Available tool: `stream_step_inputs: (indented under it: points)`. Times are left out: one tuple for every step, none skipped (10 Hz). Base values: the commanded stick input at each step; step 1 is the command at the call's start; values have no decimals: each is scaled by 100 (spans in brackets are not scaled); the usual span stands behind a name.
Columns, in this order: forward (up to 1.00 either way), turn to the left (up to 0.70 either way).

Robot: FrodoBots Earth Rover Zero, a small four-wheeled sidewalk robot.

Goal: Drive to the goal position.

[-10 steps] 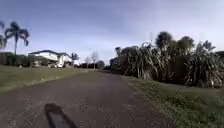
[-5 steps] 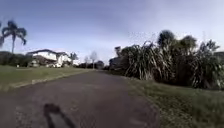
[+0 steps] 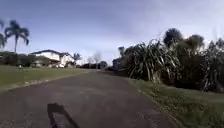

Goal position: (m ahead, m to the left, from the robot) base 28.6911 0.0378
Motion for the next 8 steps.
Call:
stream_step_inputs:
  points:
    - [100, 0]
    - [100, 0]
    - [100, 0]
    - [100, 0]
    - [100, 0]
    - [100, 0]
    - [100, 0]
    - [100, 0]
